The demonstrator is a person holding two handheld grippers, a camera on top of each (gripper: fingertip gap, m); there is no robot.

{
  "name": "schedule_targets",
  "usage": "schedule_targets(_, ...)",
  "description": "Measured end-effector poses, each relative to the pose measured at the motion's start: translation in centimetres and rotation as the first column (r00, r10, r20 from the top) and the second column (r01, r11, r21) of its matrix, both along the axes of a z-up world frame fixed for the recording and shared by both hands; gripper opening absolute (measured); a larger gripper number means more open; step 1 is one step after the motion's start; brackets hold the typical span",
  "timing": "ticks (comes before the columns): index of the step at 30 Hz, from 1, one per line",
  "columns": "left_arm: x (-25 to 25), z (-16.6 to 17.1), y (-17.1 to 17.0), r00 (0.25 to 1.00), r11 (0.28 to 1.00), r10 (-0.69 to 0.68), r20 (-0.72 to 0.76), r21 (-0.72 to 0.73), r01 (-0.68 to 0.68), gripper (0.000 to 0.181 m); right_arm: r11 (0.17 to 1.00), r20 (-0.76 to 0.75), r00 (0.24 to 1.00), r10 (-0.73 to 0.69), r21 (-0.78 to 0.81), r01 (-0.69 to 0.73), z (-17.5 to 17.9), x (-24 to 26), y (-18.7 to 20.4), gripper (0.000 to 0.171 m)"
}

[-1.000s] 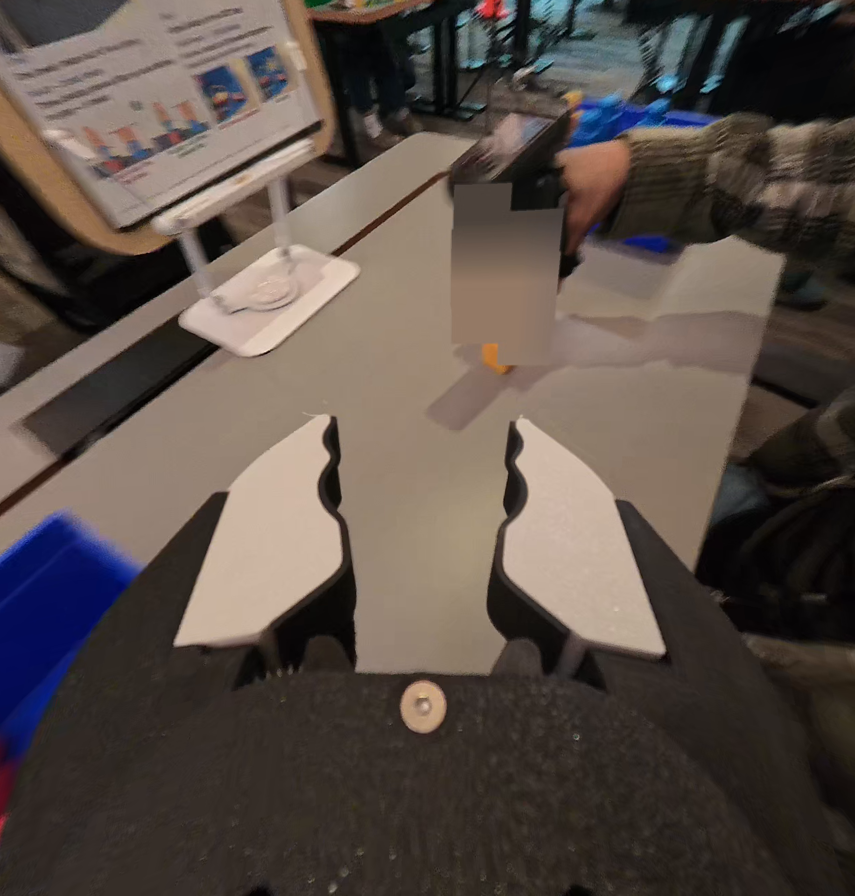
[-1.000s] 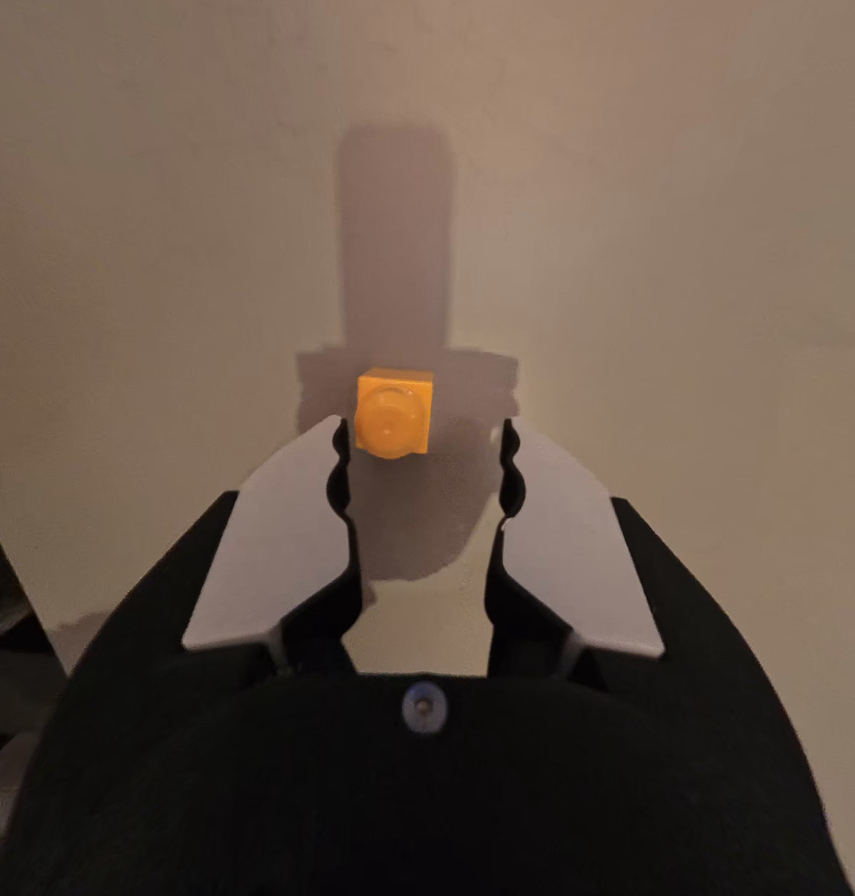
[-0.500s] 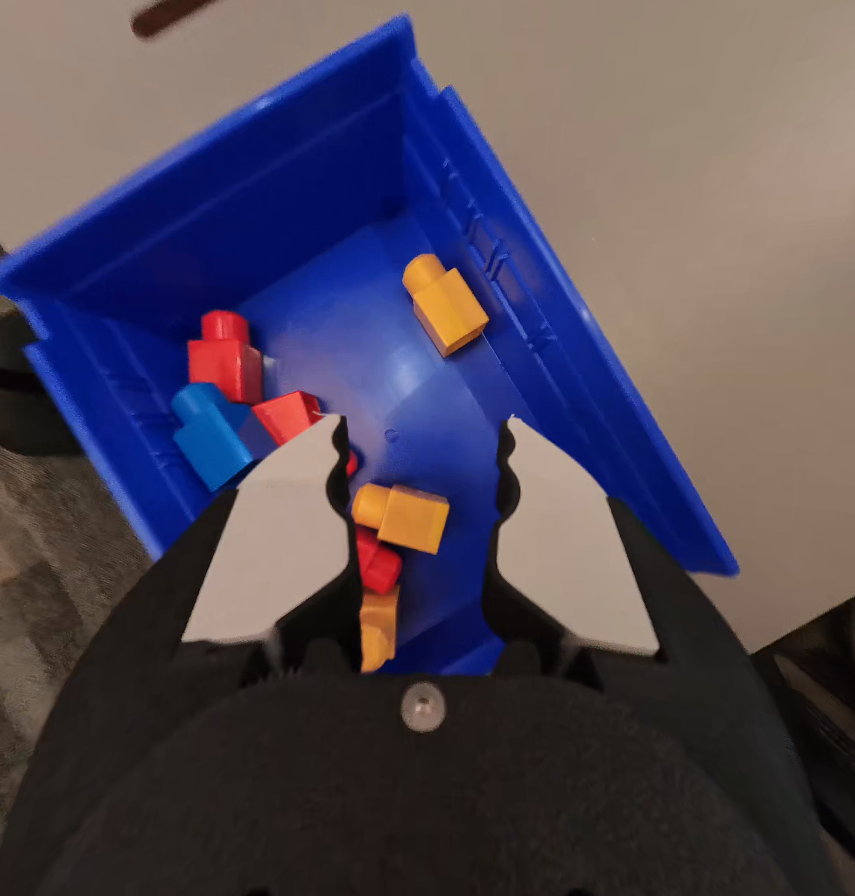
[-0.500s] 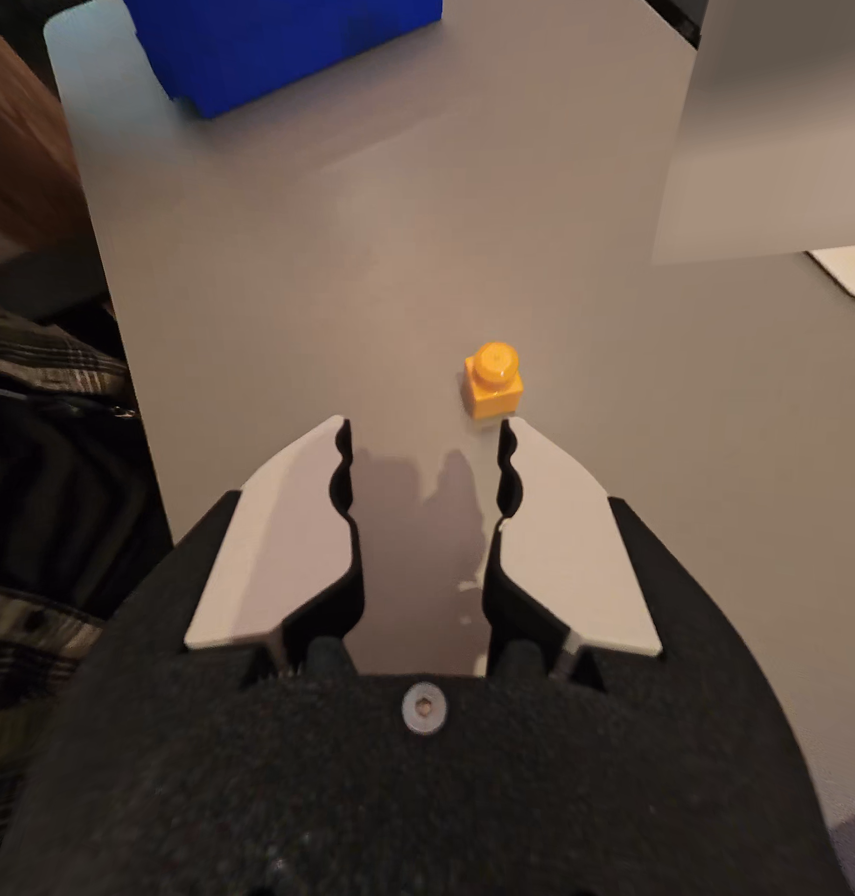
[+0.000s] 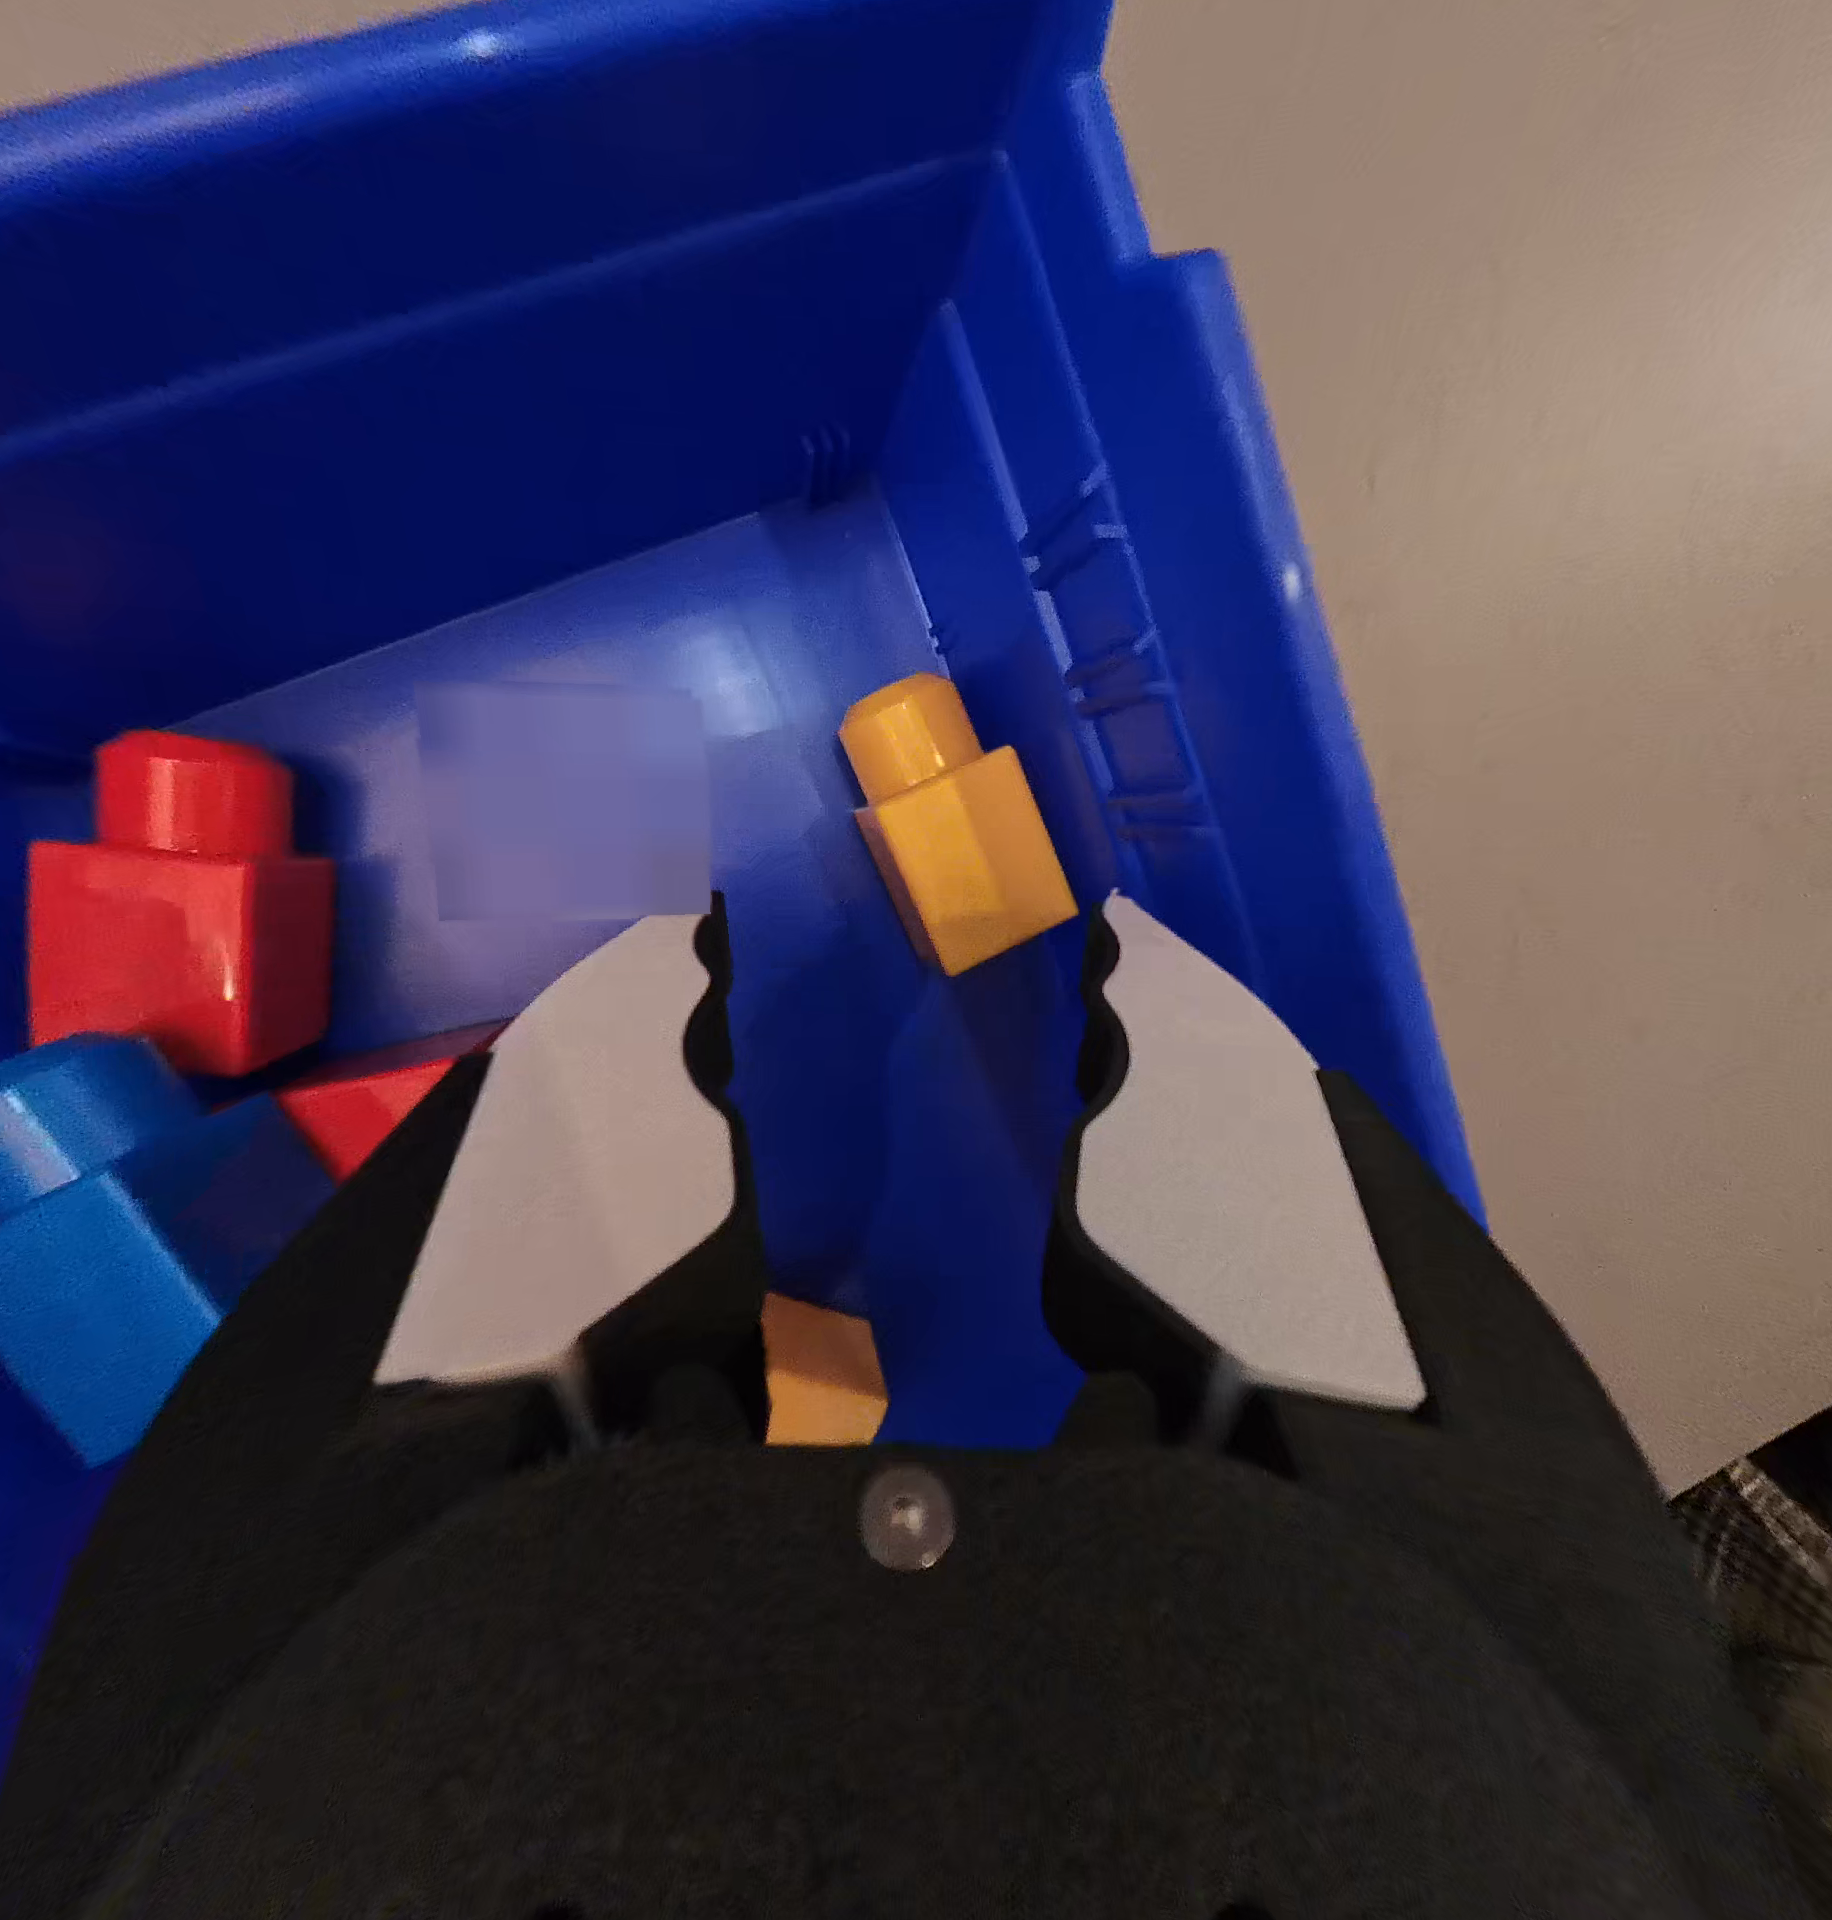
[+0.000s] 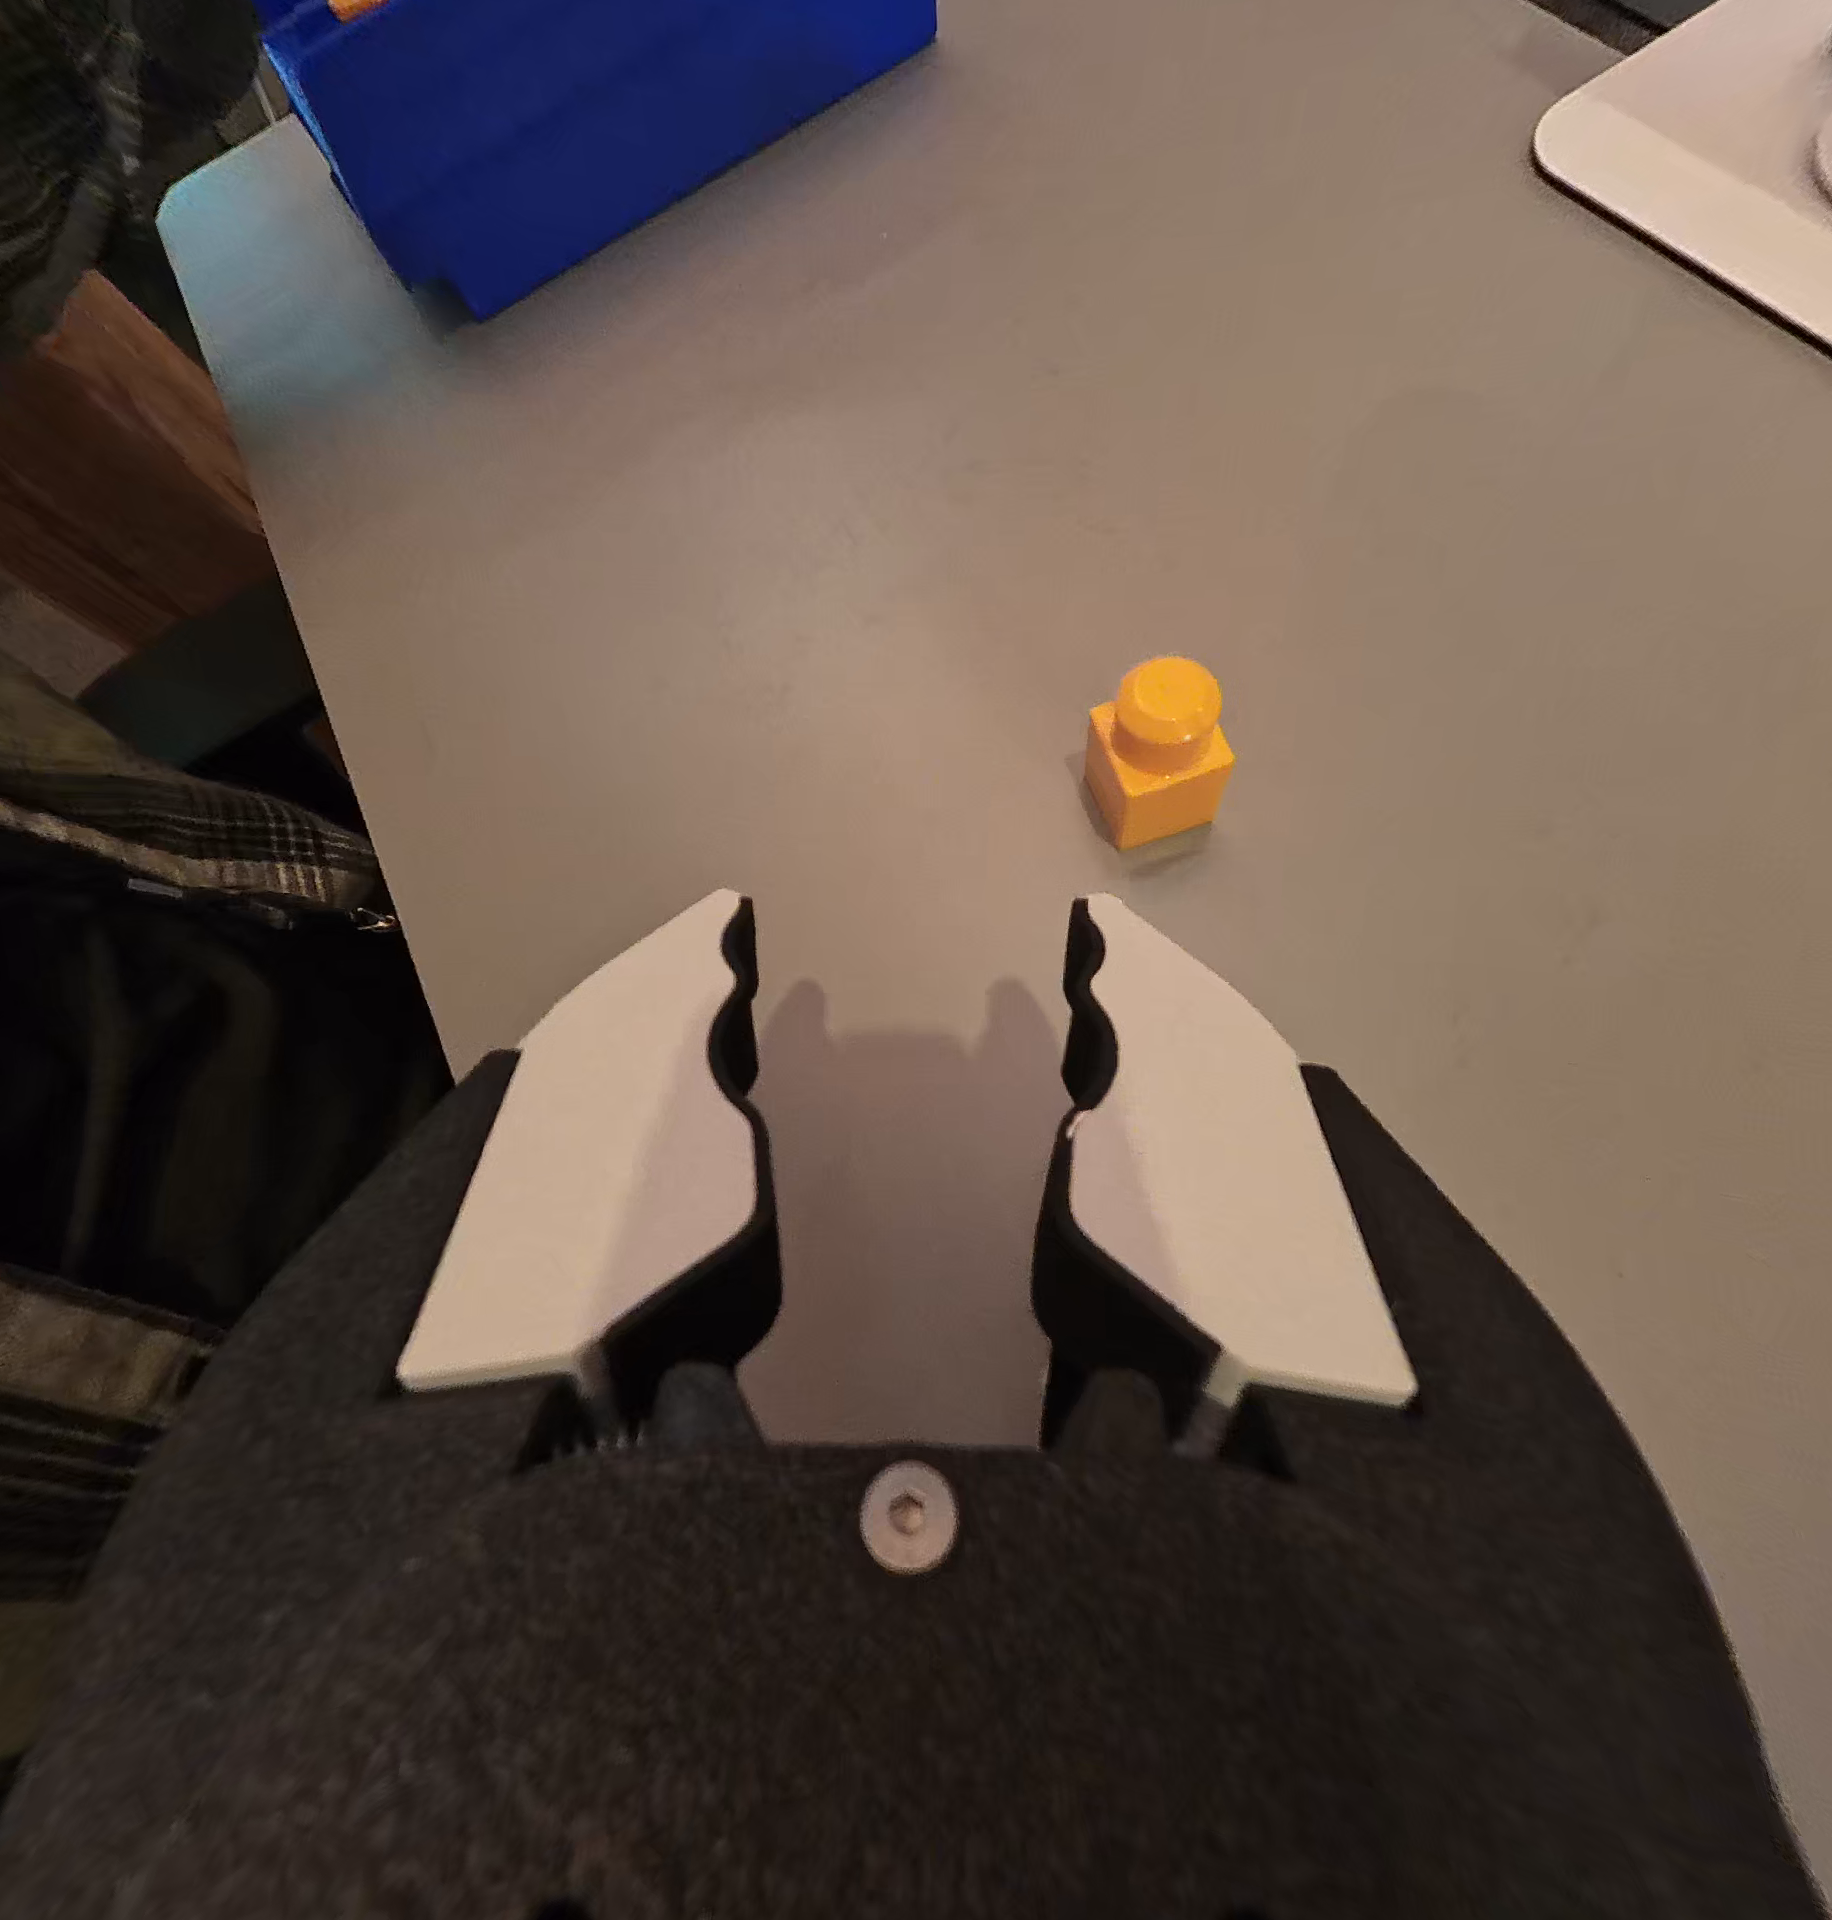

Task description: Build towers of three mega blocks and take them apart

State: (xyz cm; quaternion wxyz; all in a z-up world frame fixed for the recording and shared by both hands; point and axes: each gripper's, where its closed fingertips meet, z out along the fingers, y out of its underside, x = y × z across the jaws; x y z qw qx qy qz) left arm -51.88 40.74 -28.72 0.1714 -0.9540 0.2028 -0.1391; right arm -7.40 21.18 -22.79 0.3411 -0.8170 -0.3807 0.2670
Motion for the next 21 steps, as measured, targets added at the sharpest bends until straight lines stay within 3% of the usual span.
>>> schedule_targets(6,0.2,-2.4,0.2,1.000,0.996,0.003,-0.007,-0.084,-0.003,0.073,1.000,0.005,1.000,0.008,0.015,-0.008,0.6,-0.4,0.3,0.057)
schedule_targets(12,-3.6,-1.3,0.4,0.978,0.998,-0.018,-0.209,-0.068,0.004,0.067,1.000,0.000,1.000,0.013,0.023,-0.013,0.9,-0.8,0.2,0.056)
schedule_targets(14,-3.7,-0.1,0.6,0.985,0.999,-0.024,-0.171,-0.043,0.016,0.066,1.000,-0.003,1.000,0.013,0.026,-0.012,0.9,-0.8,0.2,0.056)
schedule_targets(18,-1.4,1.9,0.4,0.976,0.980,-0.200,-0.085,0.000,0.201,0.059,0.999,-0.009,1.000,0.020,0.031,-0.020,0.9,-0.8,-0.1,0.056)
schedule_targets(21,-0.4,1.3,-0.2,0.899,0.916,-0.398,-0.181,-0.033,0.399,0.060,0.999,-0.005,1.000,0.026,0.032,-0.025,0.8,-0.7,-0.3,0.056)
